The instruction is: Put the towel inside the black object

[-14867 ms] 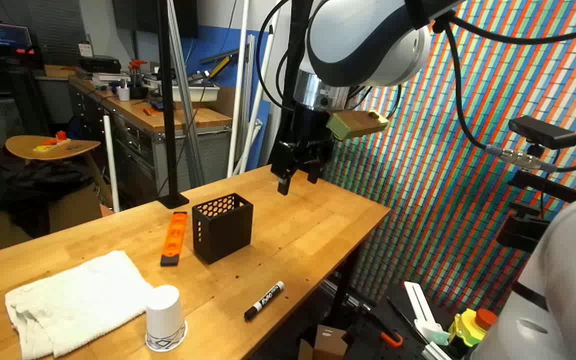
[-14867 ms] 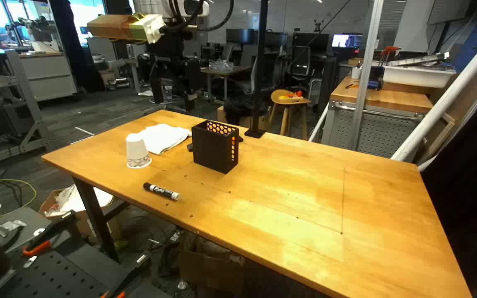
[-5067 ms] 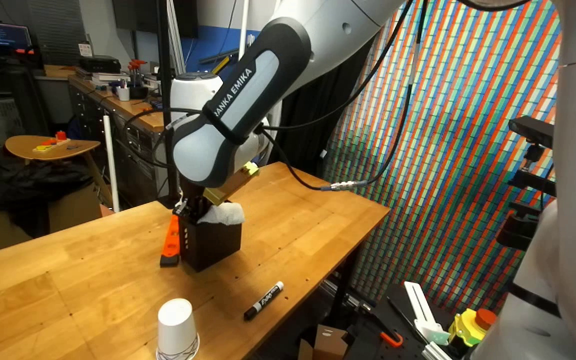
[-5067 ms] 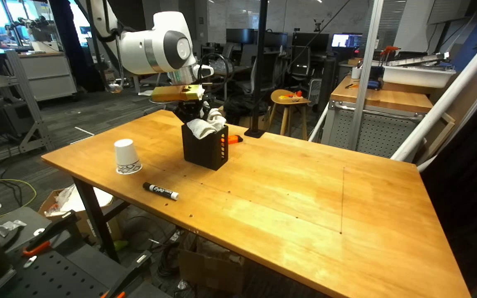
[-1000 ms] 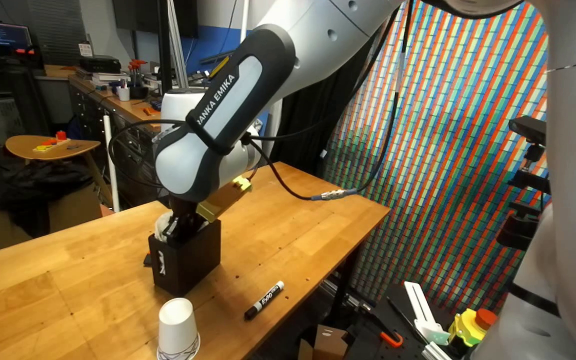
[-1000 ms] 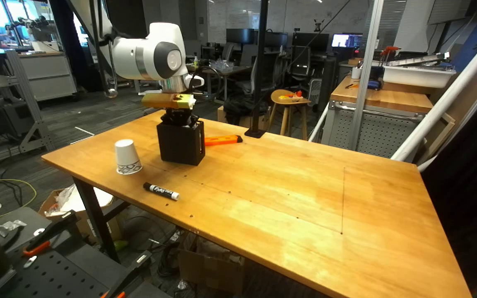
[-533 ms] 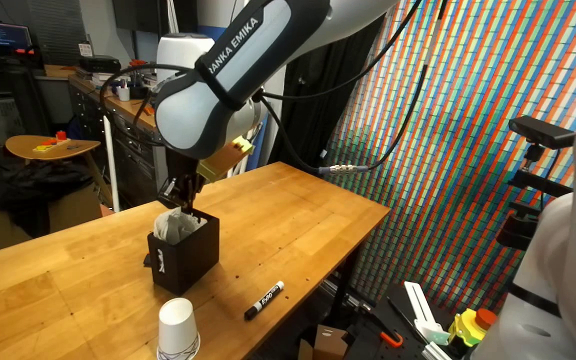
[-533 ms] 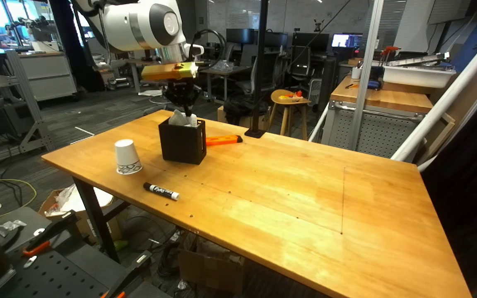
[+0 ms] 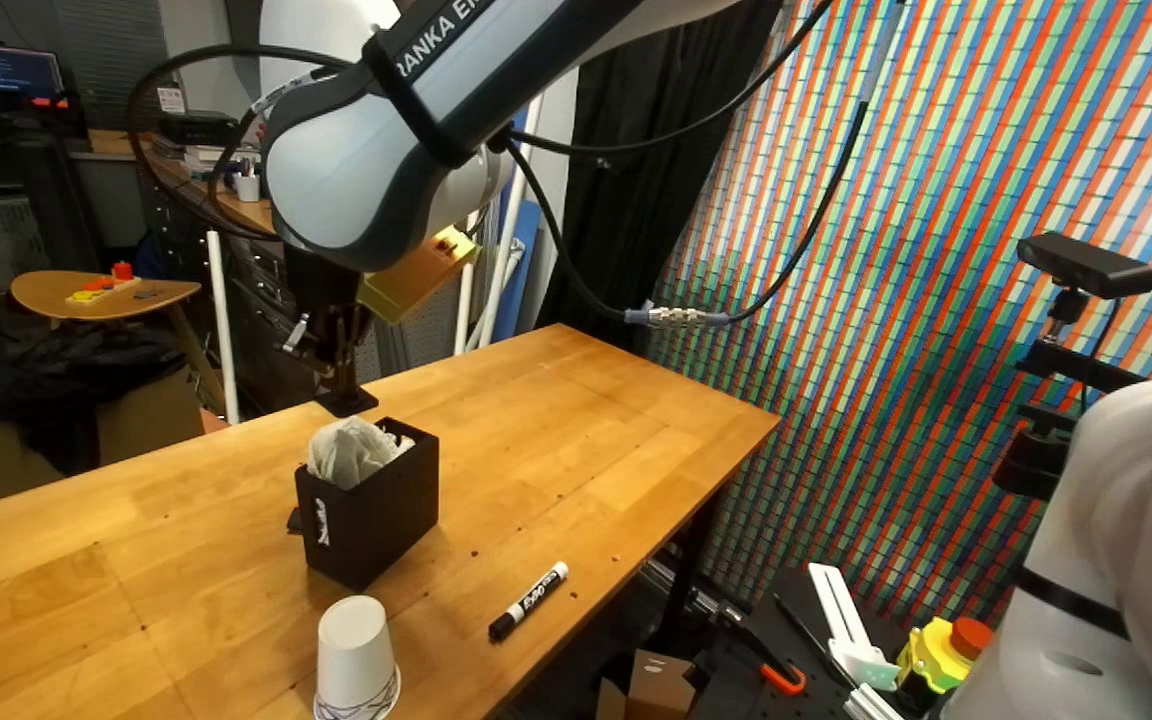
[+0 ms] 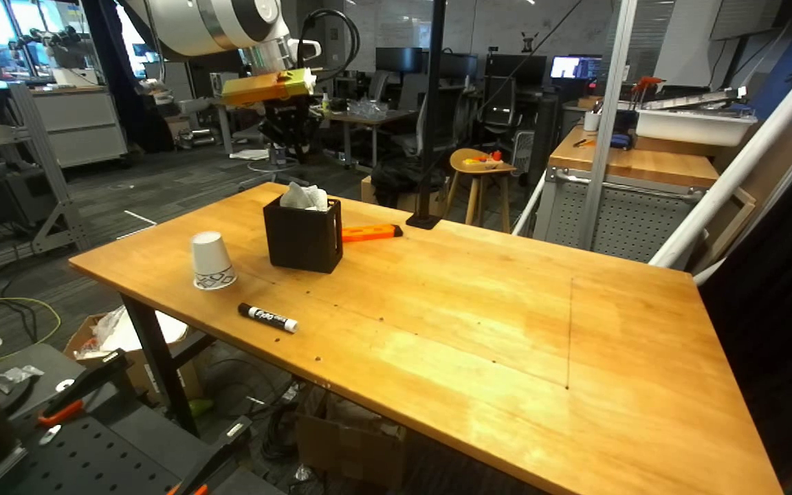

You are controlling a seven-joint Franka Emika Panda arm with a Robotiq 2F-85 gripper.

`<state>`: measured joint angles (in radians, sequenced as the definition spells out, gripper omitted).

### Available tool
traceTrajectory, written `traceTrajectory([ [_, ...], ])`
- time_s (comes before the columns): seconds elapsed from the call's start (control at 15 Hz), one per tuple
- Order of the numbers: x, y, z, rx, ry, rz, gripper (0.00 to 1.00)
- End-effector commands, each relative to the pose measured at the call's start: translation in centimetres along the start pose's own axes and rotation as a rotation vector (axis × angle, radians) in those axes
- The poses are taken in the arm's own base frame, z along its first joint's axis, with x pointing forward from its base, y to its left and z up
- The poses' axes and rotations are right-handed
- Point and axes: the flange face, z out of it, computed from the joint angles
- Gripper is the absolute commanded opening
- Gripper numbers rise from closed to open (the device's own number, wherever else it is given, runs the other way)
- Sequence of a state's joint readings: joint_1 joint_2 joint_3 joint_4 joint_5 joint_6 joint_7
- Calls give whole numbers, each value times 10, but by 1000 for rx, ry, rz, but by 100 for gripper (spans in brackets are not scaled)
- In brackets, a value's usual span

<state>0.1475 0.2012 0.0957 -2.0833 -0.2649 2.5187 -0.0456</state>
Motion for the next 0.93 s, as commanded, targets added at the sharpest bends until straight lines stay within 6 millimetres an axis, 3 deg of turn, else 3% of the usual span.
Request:
traceTrajectory([
  [0.0, 17, -12, 9, 10, 4, -37, 0],
  [0.53, 24, -12, 59, 56, -36, -70, 0],
  [0.87, 18, -7, 75, 72, -60, -67, 0],
])
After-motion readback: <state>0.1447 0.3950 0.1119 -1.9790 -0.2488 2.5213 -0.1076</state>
